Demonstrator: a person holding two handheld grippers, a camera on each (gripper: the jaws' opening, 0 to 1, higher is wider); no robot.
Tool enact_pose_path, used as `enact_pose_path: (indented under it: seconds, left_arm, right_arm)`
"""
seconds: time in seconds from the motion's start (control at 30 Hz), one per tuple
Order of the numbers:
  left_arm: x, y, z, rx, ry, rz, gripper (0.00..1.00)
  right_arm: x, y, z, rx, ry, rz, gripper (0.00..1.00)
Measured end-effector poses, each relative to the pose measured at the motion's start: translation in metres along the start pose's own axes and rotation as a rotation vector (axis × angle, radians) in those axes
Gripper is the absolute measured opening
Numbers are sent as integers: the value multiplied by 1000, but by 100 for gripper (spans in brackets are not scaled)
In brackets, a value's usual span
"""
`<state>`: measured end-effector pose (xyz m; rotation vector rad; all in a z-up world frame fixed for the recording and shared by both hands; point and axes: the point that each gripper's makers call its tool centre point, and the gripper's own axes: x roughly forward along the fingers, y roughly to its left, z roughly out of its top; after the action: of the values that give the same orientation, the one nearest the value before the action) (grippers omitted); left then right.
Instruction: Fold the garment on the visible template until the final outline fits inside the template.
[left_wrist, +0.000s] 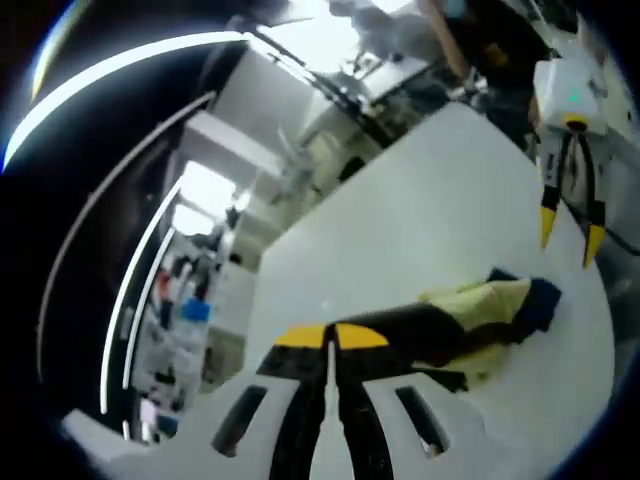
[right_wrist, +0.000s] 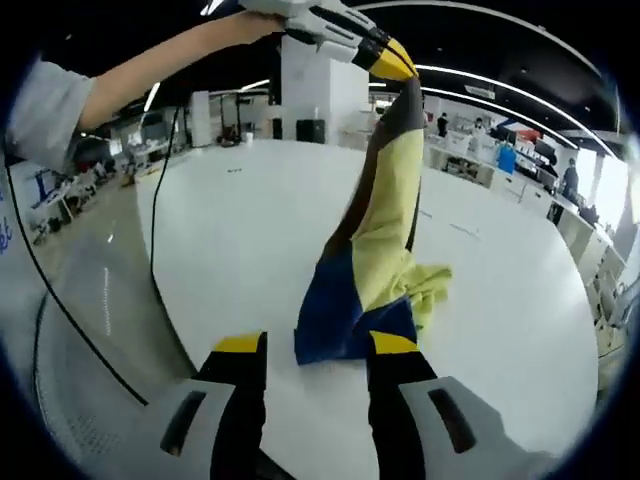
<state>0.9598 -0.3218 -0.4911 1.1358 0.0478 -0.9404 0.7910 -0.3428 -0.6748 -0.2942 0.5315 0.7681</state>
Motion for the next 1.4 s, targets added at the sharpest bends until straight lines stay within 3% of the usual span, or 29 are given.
enact_pose_path:
  seconds: [0.13,0.2,0.27,0.33,0.47,0.57,0.67,0.9,1.07,1.2,1.4]
  left_arm:
    - [2,3,9,1,1,-1,0]
    - [0,4,15,-11,-12,-1,0]
    - [-2,7,17,-19,-19,-2,0]
    - [-2,10,18,-35,-17,-4,0]
    - [-9,11,19,-52,-21,5,0]
    - [-16,9,14,-67,-19,1,0]
    - [-24,11,5,-76,-8,16,0]
    - [-42,14,-23,-127,24,49,0]
    - [-57,11,-43,-129,68,82,0]
    - [-76,11,-60,-184,93,139,0]
    - [-95,-12,-89,-244,146,177,0]
  right_arm:
    - [14,1,6,-45,-22,-104,74]
    - [20,1,3,-81,7,-130,81]
    - [27,-6,3,-187,23,-171,82]
    - [34,-15,2,-223,46,-194,82]
    - [43,-29,3,-189,32,-214,72]
    - [41,-36,4,-282,38,-236,52]
    - [38,-34,0,-320,47,-227,35]
    - [33,-43,1,-274,15,-220,4]
    - [23,-55,12,-268,4,-252,2]
    - [10,-67,27,-263,-32,-289,2]
    - [-12,-87,53,-248,-95,-346,2]
